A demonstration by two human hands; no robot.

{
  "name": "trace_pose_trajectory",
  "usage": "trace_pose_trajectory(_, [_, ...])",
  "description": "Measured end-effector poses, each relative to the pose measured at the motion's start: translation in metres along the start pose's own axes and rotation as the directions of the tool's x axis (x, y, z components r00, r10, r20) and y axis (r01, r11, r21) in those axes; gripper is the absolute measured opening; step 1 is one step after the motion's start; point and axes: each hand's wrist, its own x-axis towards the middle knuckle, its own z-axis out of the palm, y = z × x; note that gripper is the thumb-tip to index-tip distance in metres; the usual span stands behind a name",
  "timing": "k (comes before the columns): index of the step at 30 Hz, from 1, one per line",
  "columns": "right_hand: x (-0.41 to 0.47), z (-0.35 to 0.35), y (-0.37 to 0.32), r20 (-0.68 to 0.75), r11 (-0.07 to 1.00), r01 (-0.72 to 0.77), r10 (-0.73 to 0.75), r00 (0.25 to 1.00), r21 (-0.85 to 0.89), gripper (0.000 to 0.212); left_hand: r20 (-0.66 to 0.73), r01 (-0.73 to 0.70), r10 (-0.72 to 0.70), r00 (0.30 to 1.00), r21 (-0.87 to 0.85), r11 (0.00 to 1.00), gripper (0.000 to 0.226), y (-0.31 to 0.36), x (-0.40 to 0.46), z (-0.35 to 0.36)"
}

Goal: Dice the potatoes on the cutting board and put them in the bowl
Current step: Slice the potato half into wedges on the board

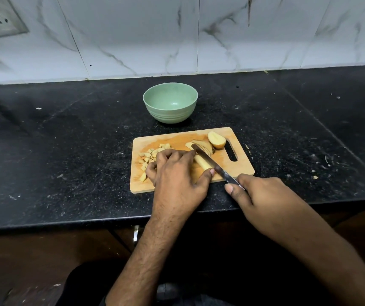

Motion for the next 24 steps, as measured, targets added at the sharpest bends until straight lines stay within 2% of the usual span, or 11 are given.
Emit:
trace_pose_trajectory(6, [0.0001,0.0035,-0.0010,0.028,1.000,0.028,-0.029,0.999,0.007,0.037,0.016,-0.022,0.022,1.000,0.009,1.000,0.055,-0.0015,-0.0005,-0.0007])
trace_pose_trajectory(11, [0.0038,0.0047,-0.0006,-0.013,0.997,0.042,-0.043,0.999,-0.069,0.035,0.018,-0.030,0.030,0.999,-0.002,1.000,0.052,-0.0016,0.0001,0.0002])
trace_pose_trajectory(24, [0.0005,0.0063,0.0028,-0.017,0.995,0.096,-0.096,0.995,-0.026,0.025,0.027,-0.015,0.015,1.000,-0.014,1.000,0.050,-0.0033,0.0018,0.0015])
